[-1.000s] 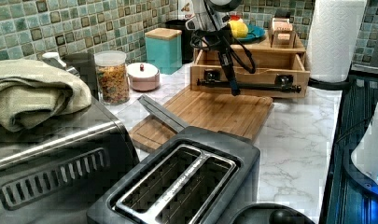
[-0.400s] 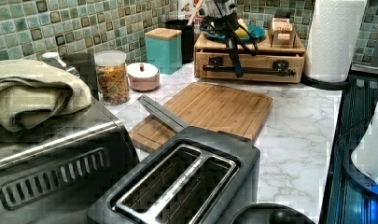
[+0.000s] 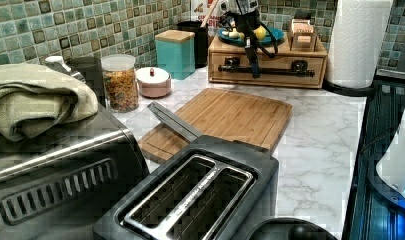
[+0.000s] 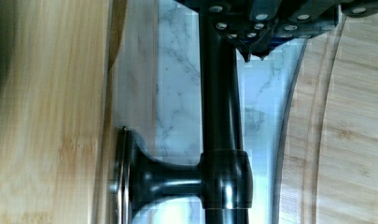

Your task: Close the drawer.

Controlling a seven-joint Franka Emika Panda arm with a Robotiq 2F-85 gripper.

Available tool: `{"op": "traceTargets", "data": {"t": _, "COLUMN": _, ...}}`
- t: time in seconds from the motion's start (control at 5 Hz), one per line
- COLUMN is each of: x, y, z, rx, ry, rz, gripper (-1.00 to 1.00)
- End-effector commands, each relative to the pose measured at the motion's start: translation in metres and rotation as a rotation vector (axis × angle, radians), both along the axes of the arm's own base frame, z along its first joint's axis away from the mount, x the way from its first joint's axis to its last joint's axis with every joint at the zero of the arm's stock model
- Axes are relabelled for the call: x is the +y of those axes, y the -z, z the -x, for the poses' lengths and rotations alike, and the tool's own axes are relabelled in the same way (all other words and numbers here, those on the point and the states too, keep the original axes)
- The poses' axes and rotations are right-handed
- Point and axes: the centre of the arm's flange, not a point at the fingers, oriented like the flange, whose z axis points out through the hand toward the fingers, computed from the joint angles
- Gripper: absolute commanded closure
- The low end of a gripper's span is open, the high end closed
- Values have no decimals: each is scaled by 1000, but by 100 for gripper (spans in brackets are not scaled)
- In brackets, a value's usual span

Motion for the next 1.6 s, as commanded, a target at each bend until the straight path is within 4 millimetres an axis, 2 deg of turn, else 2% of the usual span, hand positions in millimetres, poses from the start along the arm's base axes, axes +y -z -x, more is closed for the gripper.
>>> {"op": "traceTargets", "data": {"t": 0.2, "x": -137, "y": -81, "z": 18, "rx": -196, "ry": 74, "rz": 80, "gripper": 100}}
{"op": "traceTargets", "data": {"t": 1.6, "x": -137, "y": -81, "z": 18, "rx": -196, "ry": 72, "rz": 80, "gripper": 100}}
